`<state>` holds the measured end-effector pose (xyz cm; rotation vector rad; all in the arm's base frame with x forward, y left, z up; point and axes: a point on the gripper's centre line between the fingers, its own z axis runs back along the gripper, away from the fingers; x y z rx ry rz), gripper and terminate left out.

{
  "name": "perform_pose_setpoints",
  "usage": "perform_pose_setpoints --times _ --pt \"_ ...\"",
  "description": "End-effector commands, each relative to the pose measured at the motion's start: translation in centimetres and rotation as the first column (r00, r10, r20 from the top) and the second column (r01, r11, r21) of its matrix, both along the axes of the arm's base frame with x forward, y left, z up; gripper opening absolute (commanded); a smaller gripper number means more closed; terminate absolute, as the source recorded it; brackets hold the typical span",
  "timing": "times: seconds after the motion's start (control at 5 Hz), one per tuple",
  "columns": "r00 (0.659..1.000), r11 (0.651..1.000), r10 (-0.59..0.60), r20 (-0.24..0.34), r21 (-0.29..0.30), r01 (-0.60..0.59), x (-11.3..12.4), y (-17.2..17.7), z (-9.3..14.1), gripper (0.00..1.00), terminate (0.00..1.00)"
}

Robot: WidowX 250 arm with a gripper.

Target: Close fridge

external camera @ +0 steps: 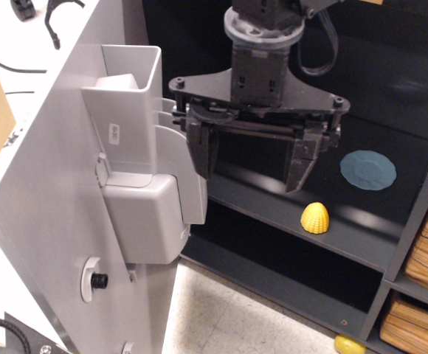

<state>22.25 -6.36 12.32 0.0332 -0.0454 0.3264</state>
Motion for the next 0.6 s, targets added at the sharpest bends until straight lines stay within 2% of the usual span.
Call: perform_pose_setpoints --times 0.0,0.2,0.4 --pt "1.000 1.000 0.000 0.000 0.000 0.000 0.0 0.0 0.0 1.00 0.00" --pt "0.998 0.999 0.020 0.065 -0.051 -0.017 -0.2 0.8 3.5 1.00 0.00" --pt "0.996 0.994 0.033 0.085 -0.105 -0.024 -0.7 2.4 6.6 1.00 0.00"
